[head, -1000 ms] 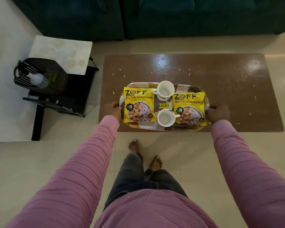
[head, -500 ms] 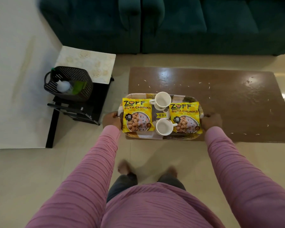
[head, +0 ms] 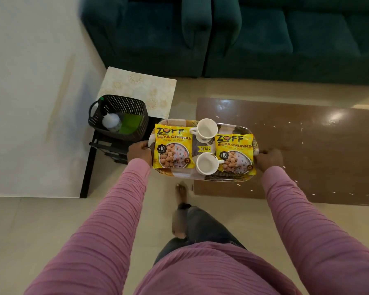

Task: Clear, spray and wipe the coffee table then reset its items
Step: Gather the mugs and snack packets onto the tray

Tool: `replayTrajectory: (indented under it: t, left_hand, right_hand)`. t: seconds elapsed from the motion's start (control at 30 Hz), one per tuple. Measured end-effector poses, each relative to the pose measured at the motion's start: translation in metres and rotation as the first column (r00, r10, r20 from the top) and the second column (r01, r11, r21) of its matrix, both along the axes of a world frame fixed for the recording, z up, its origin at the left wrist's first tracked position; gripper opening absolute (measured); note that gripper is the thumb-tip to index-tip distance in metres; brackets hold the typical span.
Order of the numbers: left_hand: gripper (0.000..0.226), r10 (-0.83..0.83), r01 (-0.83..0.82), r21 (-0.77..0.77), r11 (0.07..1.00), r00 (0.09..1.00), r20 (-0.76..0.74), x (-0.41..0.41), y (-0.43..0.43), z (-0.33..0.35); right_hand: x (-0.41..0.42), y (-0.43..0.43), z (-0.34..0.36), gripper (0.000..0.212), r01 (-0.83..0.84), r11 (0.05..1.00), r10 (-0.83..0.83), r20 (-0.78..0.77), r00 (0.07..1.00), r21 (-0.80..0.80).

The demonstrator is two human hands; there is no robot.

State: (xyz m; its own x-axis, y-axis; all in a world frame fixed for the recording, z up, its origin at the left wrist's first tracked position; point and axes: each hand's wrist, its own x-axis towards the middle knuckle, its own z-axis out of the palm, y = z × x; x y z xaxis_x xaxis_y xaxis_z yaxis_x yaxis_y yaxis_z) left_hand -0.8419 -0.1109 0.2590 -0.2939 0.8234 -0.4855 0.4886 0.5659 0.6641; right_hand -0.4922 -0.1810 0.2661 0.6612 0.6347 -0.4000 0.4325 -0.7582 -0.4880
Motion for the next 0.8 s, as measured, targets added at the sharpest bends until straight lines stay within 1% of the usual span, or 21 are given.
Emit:
replayTrajectory:
  t: [0.13,0.23,0.33,0.43,0.67,0.8]
  left_hand:
    - [0.033,-0.026,0.026,-0.013,1.0,0.998,-0.05,-0.023,0.038,0.0]
    - [0.035,-0.009,0.007,-0.032,0.999,0.999,-0.044,-0.041,0.071,-0.003]
    - [0.035,-0.018,0.013,-0.061,0.998,0.997,-0.075,-0.056,0.1,0.0]
    - [0.034,-0.013,0.004,-0.076,0.997,0.994,-0.112,-0.07,0.127,0.002]
    - [0.031,0.08,-0.089,-0.124,0.988,0.994,-0.073,-0.099,0.175,-0.001]
    - [0.032,0.07,-0.084,-0.158,0.984,0.993,-0.092,-0.113,0.202,-0.001]
  right_hand:
    - [-0.023,0.04,-0.01,0.022,-0.02,1.0,0.019,-0.01,1.0,-0.006]
    - [-0.04,0.075,-0.018,0.023,-0.036,0.999,0.036,-0.013,0.999,-0.018]
    - [-0.056,0.106,-0.022,0.022,-0.021,1.0,0.019,-0.053,0.998,-0.024]
    - [-0.069,0.138,-0.025,0.022,-0.049,0.998,0.047,-0.072,0.996,-0.031]
    - [-0.096,0.206,-0.024,0.023,-0.103,0.994,0.099,-0.093,0.991,-0.046]
    - [-0.11,0.234,-0.026,0.024,-0.085,0.995,0.079,-0.108,0.991,-0.057]
